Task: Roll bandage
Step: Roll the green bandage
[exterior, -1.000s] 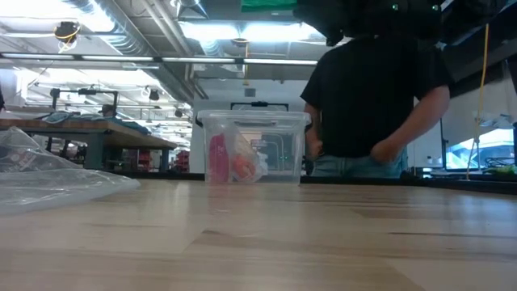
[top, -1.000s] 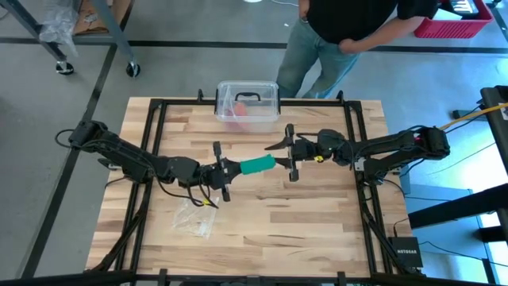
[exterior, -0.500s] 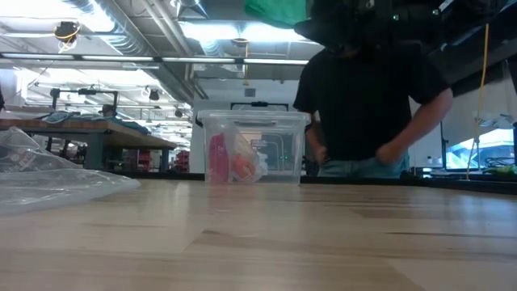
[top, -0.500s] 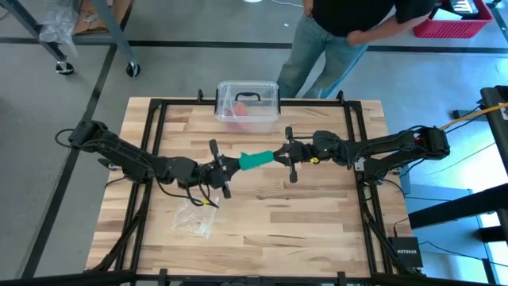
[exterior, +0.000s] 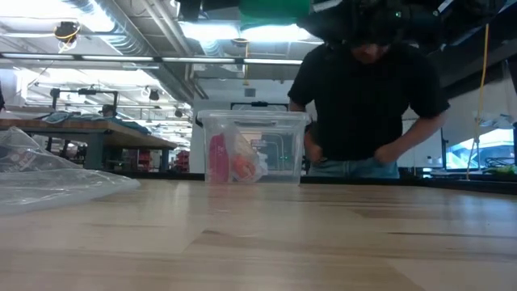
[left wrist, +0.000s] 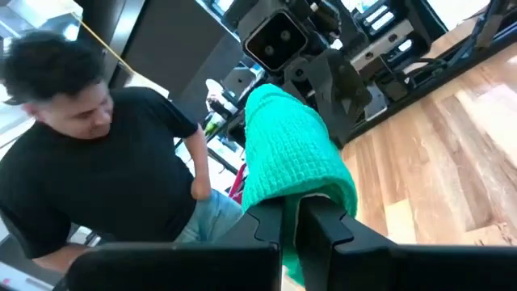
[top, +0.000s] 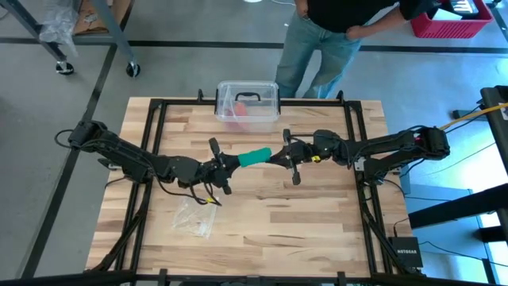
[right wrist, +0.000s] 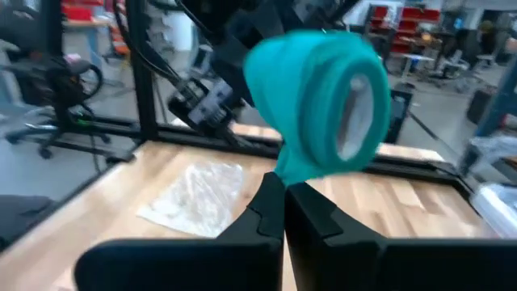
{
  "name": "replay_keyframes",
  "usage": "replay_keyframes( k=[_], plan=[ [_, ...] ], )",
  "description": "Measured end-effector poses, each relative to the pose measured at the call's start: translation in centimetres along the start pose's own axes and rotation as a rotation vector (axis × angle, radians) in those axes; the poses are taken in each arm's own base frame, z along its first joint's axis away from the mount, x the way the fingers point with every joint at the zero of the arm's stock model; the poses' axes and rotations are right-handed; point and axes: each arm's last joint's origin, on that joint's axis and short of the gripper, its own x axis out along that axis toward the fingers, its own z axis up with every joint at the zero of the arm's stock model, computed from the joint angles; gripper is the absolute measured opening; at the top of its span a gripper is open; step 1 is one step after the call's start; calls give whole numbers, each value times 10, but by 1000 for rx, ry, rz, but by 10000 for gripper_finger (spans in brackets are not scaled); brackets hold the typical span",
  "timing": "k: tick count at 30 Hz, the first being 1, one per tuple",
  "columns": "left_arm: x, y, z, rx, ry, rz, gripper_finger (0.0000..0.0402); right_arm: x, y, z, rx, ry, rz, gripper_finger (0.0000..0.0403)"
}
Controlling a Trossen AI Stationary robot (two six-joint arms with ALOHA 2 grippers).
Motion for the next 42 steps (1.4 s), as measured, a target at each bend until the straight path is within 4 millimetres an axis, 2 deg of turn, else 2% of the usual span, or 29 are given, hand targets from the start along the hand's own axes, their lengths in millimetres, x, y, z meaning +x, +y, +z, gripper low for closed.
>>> replay_keyframes(
  k=[8,16,20,26,35,37,42],
  plan=[
    [1,-2,-1,6,-11,-25,8,0,1,3,90,-34,42,30],
    [4,-2,-5,26,15,-36,8,1,5,3,89,-28,53,129],
    [7,-3,-12,32,54,-51,8,1,4,-1,100,10,44,160],
    [12,-3,-20,11,101,-55,8,1,5,-4,108,36,49,165],
    [21,-3,-35,-37,145,-86,8,-3,7,-24,165,253,38,165],
    [21,-3,-34,-63,132,-97,8,-8,8,-21,167,270,32,165],
    [23,-8,-35,-127,79,-199,8,-29,10,7,141,186,4,165]
  ],
)
